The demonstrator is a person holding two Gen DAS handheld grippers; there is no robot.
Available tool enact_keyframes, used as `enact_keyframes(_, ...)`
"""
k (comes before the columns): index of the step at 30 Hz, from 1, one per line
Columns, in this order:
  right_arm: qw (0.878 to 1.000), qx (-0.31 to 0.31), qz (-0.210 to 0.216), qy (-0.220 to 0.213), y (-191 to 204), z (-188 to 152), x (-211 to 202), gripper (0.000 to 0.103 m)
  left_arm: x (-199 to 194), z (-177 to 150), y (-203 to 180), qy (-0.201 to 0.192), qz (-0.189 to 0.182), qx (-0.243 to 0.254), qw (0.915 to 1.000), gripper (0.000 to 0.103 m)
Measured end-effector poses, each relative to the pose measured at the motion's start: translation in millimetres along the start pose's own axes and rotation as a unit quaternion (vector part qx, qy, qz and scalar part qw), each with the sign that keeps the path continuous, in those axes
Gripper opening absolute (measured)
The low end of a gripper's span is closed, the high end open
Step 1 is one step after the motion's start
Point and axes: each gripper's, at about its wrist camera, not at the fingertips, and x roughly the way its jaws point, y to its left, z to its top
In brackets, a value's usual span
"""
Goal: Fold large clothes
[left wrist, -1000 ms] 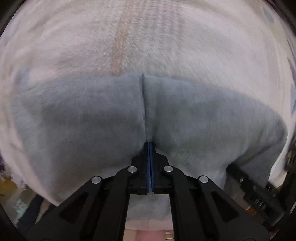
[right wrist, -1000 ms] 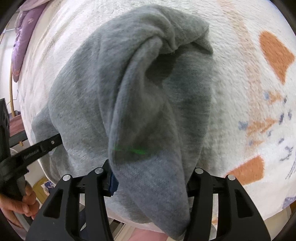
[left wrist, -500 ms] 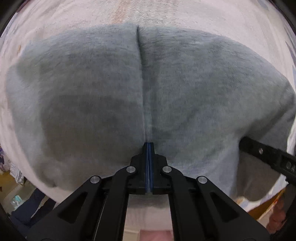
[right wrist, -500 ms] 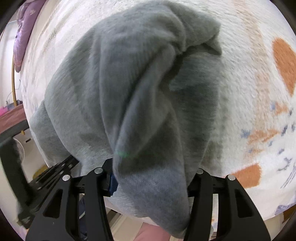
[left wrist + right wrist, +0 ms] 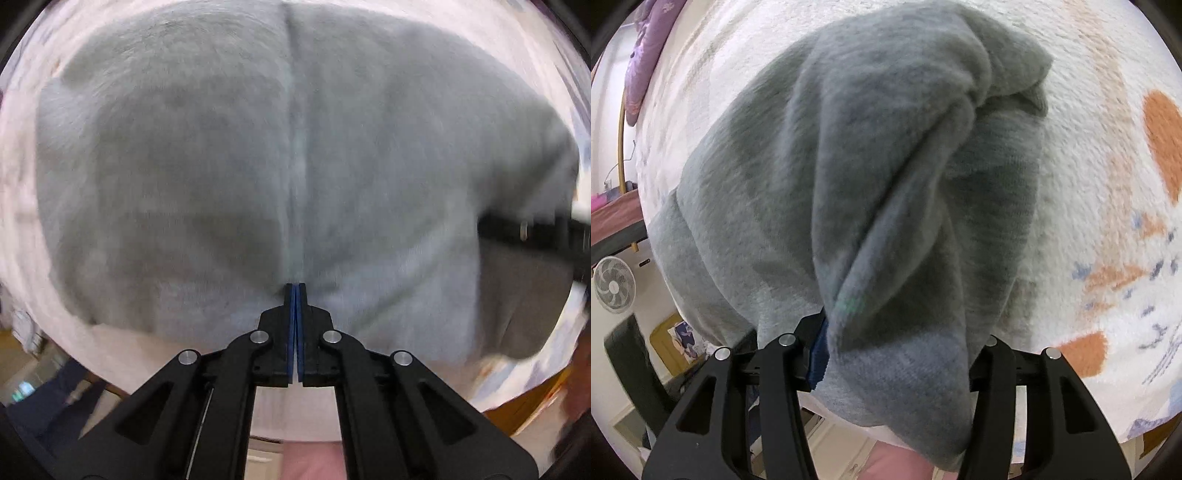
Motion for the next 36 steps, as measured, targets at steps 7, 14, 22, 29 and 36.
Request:
enact_keyframes(7,1.0,-0.006,0.002,-0.01,7,-3,7,0.049,4,-29,1,0.011,-0.006,-0.021,0.9997,0.0)
enact_keyframes(14,1.0,0.001,0.008,-0.009,8,-11,10,0.05,30,-87,15,0.013,-0.033,-0.03,0.9989,0.0)
enact_keyframes(22,1.0,-0.004,0.005,-0.01,6,-14,12,0.05,-58,-33,36,-0.11,-0.052,-0.032,0.9921,0.001)
enact_keyframes(29,1.0,0.007,0.008,-0.024,16,-27,13,0.05,-18,-16,40,-0.078,-0.079,-0.015,0.9937,0.002)
enact_keyframes(36,0.999,0.015,0.026,-0.023,9,-27,14,0.051,-15,2,51,-0.081,-0.077,-0.019,0.9936,0.003)
